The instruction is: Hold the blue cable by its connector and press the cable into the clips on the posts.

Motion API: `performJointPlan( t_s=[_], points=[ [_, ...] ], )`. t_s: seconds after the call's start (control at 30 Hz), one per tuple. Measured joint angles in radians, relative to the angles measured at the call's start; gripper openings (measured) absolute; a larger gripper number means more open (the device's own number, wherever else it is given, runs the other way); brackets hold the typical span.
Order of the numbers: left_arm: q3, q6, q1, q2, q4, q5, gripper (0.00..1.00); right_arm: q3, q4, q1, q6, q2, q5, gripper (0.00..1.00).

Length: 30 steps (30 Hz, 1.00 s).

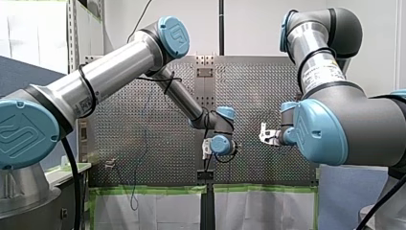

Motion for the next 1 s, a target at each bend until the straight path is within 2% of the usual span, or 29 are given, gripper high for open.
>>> performJointPlan(
  t_s=[0.67, 0.87, 1.0],
  points=[
    [0.000, 0.003, 0.008, 0.002, -0.012, -0.001, 1.00, 0.000, 0.001, -0.002, 0.000, 0.000, -0.003, 0.00],
    [-0.021, -0.001, 0.001, 0.035, -0.039, -0.019, 1.00, 0.000, 0.003, -0.006, 0.000, 0.000, -0.004, 0.00],
    [-0.052, -0.003, -0.011, 0.067, -0.022, -0.031, 1.00, 0.000, 0.005, -0.011, 0.000, 0.000, -0.005, 0.00]
  ],
)
